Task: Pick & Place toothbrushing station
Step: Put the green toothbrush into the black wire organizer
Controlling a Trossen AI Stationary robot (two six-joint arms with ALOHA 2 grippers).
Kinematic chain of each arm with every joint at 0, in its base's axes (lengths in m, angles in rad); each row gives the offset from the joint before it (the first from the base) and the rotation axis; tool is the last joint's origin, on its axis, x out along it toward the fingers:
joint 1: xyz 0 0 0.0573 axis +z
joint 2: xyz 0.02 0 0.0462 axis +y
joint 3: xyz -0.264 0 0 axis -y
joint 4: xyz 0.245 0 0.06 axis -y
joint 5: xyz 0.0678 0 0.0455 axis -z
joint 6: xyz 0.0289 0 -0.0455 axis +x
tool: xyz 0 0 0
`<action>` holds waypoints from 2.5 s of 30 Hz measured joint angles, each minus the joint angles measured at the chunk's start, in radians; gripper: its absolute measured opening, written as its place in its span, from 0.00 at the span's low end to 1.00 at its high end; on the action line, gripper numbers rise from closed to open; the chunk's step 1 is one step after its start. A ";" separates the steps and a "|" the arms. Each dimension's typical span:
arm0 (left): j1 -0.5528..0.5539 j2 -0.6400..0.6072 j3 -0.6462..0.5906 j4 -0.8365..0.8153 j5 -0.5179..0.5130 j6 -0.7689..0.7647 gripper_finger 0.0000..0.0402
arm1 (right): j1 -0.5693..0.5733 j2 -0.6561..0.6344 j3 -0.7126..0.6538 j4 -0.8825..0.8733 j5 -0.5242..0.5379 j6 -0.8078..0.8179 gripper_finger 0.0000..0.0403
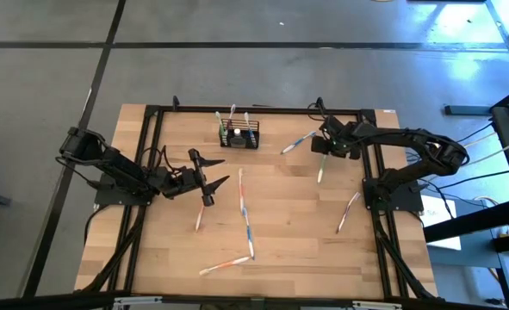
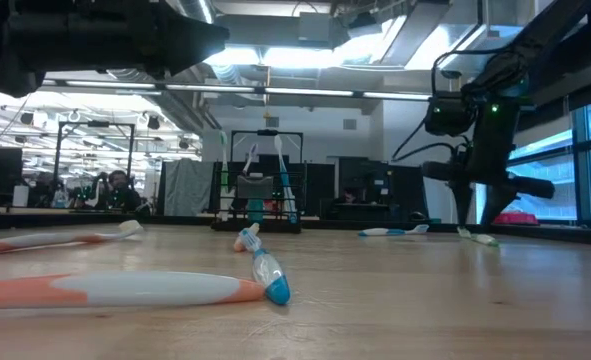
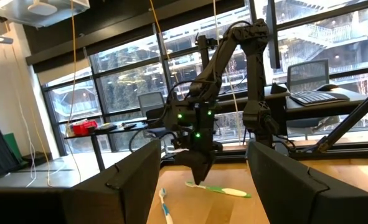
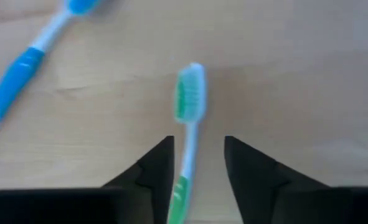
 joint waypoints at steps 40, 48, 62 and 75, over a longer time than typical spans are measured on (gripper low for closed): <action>0.000 0.000 0.000 -0.008 -0.001 0.000 0.59 | -0.002 0.160 0.055 0.061 0.141 -0.075 0.07; 0.000 0.000 0.000 -0.008 -0.001 0.000 0.59 | 0.001 0.170 0.118 0.050 0.111 -0.160 0.06; 0.000 0.000 0.000 -0.046 -0.048 0.000 0.59 | 0.086 0.166 0.310 0.048 0.066 -0.332 0.06; 0.000 0.000 0.000 -0.062 -0.051 -0.007 0.59 | 0.197 0.099 0.423 0.150 0.071 -0.518 0.06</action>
